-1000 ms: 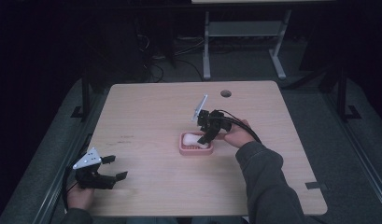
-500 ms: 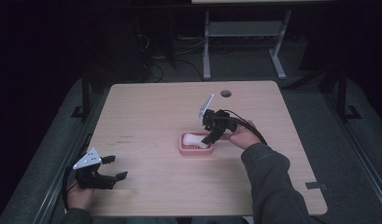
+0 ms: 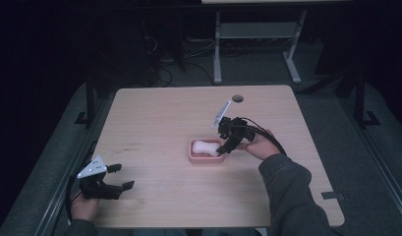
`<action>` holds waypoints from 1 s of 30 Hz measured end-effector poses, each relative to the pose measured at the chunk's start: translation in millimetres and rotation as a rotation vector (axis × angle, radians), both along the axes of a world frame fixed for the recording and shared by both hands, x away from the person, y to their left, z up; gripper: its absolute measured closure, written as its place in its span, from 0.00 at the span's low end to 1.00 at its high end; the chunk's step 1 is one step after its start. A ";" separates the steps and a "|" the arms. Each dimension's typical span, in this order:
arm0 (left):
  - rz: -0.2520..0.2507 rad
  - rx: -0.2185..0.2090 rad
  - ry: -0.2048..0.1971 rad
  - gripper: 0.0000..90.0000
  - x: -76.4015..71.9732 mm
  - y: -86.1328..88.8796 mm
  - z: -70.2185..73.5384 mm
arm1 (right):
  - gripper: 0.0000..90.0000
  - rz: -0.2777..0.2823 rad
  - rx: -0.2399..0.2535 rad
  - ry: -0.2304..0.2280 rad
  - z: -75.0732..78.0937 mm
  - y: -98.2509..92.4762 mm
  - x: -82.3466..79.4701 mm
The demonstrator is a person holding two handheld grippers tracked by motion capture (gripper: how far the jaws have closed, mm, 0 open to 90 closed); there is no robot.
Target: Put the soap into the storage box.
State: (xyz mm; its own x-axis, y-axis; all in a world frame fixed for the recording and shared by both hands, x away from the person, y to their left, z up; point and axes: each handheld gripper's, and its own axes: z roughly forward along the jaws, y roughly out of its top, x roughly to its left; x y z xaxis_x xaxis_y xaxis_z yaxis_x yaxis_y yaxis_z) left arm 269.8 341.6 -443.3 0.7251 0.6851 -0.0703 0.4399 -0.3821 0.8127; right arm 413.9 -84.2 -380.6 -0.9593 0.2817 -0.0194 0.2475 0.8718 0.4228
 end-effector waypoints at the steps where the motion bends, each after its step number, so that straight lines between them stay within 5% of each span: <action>1: 0.000 0.000 0.000 0.15 0.0 0.0 0.0 | 0.42 0.001 0.001 0.000 -0.5 -0.9 -0.4; 30: 0.000 0.004 0.000 0.15 -0.1 -0.4 -0.2 | 0.38 -0.051 0.030 0.009 -4.1 -30.8 -16.8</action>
State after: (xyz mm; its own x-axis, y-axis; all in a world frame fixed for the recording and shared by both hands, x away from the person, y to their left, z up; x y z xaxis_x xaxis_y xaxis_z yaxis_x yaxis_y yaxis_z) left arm 269.7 341.3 -443.5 0.7251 0.6853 -0.0681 0.4402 -0.3851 0.8111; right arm 397.1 -115.0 -384.7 -0.9438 0.3306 -0.0011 0.2954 0.8446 0.4465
